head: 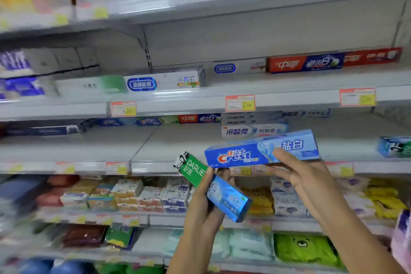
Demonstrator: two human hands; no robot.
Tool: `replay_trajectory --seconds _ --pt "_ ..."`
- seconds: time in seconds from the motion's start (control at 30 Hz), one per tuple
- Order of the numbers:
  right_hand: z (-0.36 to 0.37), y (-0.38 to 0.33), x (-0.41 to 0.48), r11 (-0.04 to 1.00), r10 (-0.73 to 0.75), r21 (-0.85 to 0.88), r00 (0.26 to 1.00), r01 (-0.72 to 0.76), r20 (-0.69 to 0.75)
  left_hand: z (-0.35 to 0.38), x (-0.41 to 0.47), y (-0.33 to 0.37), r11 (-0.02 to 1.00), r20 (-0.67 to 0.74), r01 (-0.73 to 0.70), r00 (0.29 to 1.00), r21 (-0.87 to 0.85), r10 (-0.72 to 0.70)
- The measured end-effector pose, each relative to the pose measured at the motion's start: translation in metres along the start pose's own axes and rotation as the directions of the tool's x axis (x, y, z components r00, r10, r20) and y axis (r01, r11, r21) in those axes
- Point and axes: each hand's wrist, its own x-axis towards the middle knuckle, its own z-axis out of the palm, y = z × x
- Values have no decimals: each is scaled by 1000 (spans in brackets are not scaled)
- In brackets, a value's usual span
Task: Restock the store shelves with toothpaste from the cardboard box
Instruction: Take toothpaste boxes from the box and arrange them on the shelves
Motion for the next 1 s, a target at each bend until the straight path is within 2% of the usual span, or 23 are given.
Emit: replay_trajectory --seconds 0.2,0.3,0.43,0.63,0.8,0.87,1.0 --pt "64 28 16 999 16 -35 993 -12 121 -50 -6 80 990 -48 -121 992 -72 118" --pt "104 53 25 972 85 -233 973 -34 214 -80 -11 127 980 -86 -190 979 -65 184" --pt "168 86 41 857 206 -514 941 -41 268 -113 -19 197 979 -166 -202 966 -5 198" --pt "258 132 92 714 265 -699 941 -44 211 -132 8 296 988 -247 -141 957 58 151" --pt "317 176 158 731 221 -680 961 -50 167 -145 41 385 979 -280 -164 940 124 193" --pt "344 196 184 682 207 -730 969 -46 132 -154 57 419 965 -273 -147 940 218 205" --pt "394 231 225 541 246 -841 950 29 191 -175 83 462 930 -260 -62 951 363 165"
